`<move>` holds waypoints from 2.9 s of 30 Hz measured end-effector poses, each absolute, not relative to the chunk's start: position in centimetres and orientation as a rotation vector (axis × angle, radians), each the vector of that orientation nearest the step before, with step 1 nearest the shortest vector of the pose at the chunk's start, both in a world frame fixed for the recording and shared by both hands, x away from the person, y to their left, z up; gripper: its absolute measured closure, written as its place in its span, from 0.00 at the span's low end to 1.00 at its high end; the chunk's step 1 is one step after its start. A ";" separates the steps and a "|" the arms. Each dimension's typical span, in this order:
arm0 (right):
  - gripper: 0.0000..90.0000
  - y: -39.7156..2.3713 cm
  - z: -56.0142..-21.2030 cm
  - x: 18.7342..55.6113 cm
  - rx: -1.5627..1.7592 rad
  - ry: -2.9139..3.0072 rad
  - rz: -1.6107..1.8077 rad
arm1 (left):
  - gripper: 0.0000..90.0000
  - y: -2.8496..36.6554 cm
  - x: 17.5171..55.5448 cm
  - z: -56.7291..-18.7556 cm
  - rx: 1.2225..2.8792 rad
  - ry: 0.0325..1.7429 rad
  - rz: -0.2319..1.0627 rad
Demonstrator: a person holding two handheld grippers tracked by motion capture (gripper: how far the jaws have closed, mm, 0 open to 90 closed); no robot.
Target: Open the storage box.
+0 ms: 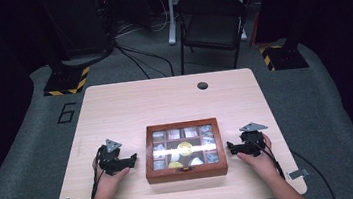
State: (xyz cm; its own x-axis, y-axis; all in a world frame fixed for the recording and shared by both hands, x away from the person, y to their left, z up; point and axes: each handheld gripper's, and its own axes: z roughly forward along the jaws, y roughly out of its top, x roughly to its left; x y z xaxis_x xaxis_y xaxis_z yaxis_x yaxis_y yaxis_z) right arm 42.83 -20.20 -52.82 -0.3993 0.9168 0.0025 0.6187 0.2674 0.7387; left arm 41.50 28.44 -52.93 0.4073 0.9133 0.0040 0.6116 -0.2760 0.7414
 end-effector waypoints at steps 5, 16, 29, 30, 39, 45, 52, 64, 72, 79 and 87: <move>0.17 -20.4 -52.8 42.7 1.375 2.114 0.941 | 0.16 28.3 41.5 -53.0 1.987 1.302 0.582; 0.19 -20.2 -52.8 42.7 1.377 2.107 0.950 | 0.16 28.3 41.3 -52.9 2.007 1.275 0.567; 0.35 -20.3 -52.5 42.7 1.380 2.117 0.948 | 0.25 28.5 41.0 -52.7 1.993 1.292 0.578; 0.37 -20.4 -52.4 42.7 1.392 2.122 0.942 | 0.27 28.5 41.0 -52.7 1.985 1.302 0.583; 0.45 -20.5 -51.3 41.9 1.369 2.208 0.931 | 0.35 28.2 40.2 -51.4 1.958 1.328 0.505; 0.45 -19.9 -50.4 40.6 1.300 2.233 0.959 | 0.37 27.6 39.5 -50.2 1.957 1.294 0.462; 0.44 -20.3 -49.4 39.6 1.315 2.220 1.011 | 0.39 27.5 38.6 -49.4 1.959 1.270 0.442; 0.43 -20.6 -48.2 37.6 1.307 2.204 1.075 | 0.40 27.6 37.7 -48.5 1.931 1.255 0.404; 0.39 -20.1 -47.8 36.5 1.245 2.221 1.074 | 0.41 27.5 36.6 -48.0 1.920 1.243 0.385; 0.38 -19.9 -47.5 35.7 1.237 2.223 1.111 | 0.41 27.2 35.7 -47.7 1.924 1.218 0.391; 0.39 -19.7 -47.2 34.7 1.215 2.229 1.135 | 0.41 26.9 34.9 -47.4 1.920 1.202 0.375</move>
